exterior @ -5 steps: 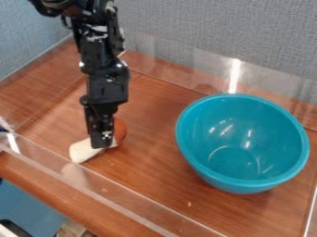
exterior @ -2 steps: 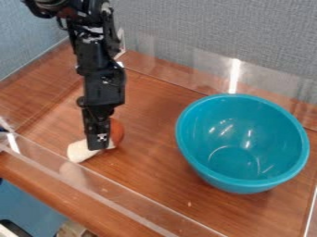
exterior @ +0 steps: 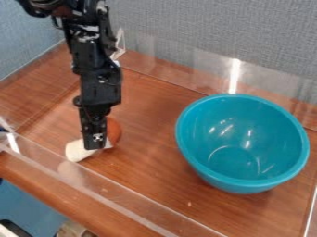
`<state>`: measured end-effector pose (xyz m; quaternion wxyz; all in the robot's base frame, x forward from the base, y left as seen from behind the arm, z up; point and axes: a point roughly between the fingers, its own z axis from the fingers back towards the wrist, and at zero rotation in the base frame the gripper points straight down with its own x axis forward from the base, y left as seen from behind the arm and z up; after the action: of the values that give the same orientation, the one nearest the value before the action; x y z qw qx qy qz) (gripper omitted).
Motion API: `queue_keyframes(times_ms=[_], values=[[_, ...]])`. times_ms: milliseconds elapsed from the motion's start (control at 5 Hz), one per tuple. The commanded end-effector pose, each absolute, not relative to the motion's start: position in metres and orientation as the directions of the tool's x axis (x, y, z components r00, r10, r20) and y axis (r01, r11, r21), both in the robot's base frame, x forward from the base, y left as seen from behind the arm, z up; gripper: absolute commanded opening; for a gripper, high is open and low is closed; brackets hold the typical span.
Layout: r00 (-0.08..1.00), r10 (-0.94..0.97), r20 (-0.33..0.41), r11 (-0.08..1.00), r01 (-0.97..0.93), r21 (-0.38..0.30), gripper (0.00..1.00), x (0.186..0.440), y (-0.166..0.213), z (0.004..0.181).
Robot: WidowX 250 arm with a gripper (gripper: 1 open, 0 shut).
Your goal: Put the mushroom in the blue bowl
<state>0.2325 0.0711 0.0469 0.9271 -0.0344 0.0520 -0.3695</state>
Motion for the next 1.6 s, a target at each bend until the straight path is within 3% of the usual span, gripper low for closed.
queue_keyframes(times_ms=[0,1400], values=[[0.728,-0.684,-0.045,0.729,0.683,-0.049,0.0,0.234,0.078,0.061],[0.699,-0.714,-0.036,0.7,0.712,-0.045,0.0,0.223,0.08,0.065]])
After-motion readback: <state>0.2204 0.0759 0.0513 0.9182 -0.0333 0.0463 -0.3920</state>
